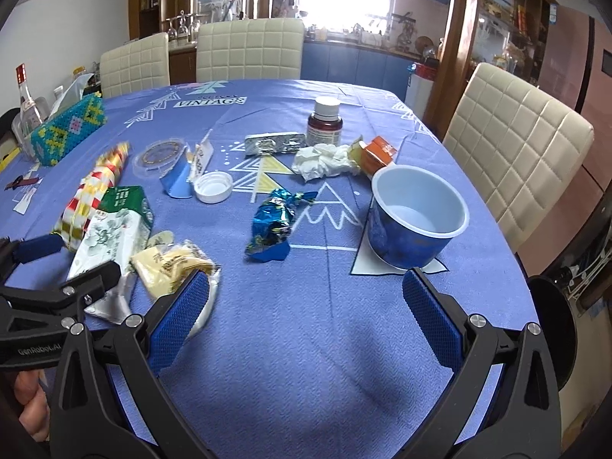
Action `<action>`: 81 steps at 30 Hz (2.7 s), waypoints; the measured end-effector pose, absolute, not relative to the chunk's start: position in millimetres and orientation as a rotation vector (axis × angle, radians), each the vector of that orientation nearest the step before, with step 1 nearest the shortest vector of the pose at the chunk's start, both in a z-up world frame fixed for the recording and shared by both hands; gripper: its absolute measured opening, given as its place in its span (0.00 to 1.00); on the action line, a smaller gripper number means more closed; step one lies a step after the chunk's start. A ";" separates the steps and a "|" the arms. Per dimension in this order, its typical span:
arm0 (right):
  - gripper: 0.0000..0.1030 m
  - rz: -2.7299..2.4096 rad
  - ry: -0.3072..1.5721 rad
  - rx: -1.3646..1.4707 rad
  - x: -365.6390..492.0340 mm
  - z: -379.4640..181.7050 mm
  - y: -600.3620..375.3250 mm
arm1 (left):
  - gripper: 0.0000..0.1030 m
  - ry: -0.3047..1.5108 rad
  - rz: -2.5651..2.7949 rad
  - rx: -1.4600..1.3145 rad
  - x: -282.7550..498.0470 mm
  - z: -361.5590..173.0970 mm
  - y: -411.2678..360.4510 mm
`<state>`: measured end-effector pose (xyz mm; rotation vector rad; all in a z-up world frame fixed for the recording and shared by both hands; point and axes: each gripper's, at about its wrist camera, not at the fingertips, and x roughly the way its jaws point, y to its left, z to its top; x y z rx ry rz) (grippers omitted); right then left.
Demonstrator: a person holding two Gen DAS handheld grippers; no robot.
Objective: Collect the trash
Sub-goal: 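Grasp the white-green tissue pack with left tool while right tool grasps clear wrapper, then carry both held items over the black bin beside the chair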
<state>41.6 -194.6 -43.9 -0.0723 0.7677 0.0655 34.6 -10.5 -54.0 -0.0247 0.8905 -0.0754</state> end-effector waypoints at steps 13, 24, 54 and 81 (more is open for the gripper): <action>0.97 0.109 0.799 -0.062 53.5 -54.8 -187.8 | 0.57 0.918 -0.046 -0.072 40.1 -65.9 6.8; 0.97 0.277 0.878 -0.058 70.8 -72.4 -139.5 | 0.57 0.821 0.075 -0.134 34.3 -49.3 47.0; 0.24 0.102 0.651 -0.012 41.2 -4.3 -271.2 | 0.57 0.676 -0.149 0.046 54.7 -3.4 -117.1; 0.27 -0.382 0.662 0.176 30.8 -15.4 -513.0 | 0.57 0.608 -0.479 0.190 66.3 15.5 -369.5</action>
